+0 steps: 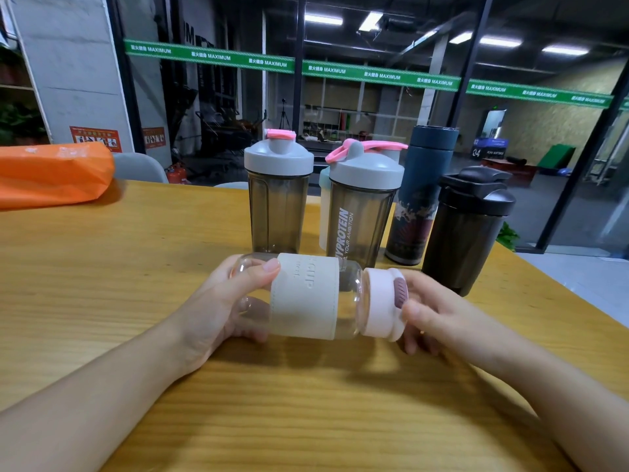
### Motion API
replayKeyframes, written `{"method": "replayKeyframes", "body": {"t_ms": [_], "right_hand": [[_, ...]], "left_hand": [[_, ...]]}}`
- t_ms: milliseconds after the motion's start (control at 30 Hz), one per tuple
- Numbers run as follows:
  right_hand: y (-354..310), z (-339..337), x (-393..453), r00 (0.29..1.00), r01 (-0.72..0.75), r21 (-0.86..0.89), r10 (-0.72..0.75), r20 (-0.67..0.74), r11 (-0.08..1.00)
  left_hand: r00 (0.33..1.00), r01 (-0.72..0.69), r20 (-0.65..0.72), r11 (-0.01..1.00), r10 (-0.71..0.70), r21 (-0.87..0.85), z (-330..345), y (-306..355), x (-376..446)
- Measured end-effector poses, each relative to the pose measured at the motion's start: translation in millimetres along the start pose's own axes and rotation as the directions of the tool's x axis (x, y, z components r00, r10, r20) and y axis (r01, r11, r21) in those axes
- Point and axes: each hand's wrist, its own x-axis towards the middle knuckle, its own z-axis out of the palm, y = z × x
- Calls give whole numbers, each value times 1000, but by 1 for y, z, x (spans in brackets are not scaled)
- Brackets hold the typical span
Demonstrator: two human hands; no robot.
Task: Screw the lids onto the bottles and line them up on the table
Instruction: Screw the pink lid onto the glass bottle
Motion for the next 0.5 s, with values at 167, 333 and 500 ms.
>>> {"method": "replayKeyframes", "body": {"t_ms": [167, 333, 500], "right_hand": [[4, -1, 1, 993, 114, -15, -114, 9, 993], [6, -2, 1, 992, 122, 0, -122, -11, 992], [4, -1, -1, 996, 84, 66, -84, 4, 994]], "left_hand": [[1000, 3, -6, 1000, -3, 0, 0, 0, 0], [1000, 6, -14, 1000, -6, -11, 1, 0, 1], [1000, 10, -12, 1000, -10, -9, 0, 0, 1]]}}
